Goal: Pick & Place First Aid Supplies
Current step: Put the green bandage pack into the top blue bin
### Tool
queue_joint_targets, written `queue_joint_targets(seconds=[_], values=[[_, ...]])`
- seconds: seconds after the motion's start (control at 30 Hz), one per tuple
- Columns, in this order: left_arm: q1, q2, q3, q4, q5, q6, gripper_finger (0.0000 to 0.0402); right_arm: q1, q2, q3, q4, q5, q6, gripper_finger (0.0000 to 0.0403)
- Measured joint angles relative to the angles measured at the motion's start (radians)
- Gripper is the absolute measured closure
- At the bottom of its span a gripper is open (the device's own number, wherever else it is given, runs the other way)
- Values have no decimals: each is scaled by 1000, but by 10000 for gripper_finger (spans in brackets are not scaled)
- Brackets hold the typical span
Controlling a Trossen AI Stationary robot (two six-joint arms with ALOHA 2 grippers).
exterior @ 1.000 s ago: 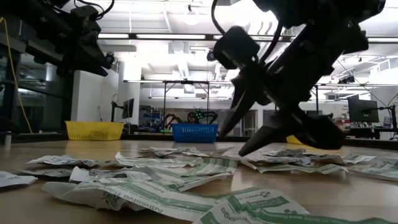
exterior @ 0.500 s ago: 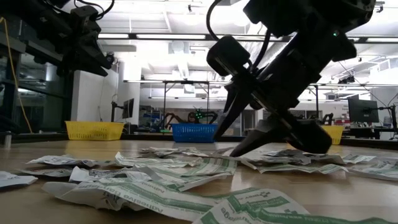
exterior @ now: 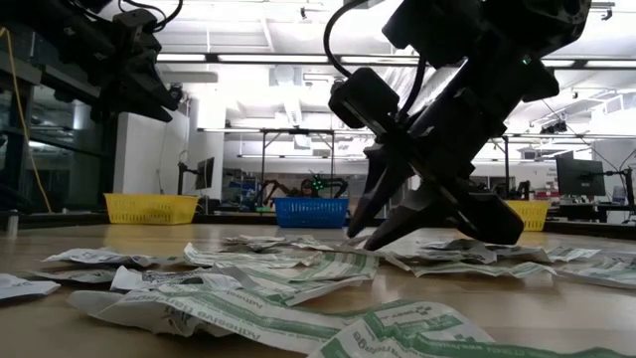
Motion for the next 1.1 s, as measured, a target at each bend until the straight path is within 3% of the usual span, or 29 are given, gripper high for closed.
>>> queue_joint_targets(seconds=[0.33,0.57,0.8,1.1], values=[[0,0,0,0,0,0,285,-2,0,0,-13,-22,-73,398],[0,0,0,0,0,0,285,-16,-6,-1,-12,-61,-100,402],[0,0,0,1,1,0,285,-61,-93,-2,-43,-65,-187,402],[0,0,0,0,3,0,285,-235,-257,0,-135,-71,-404,403]])
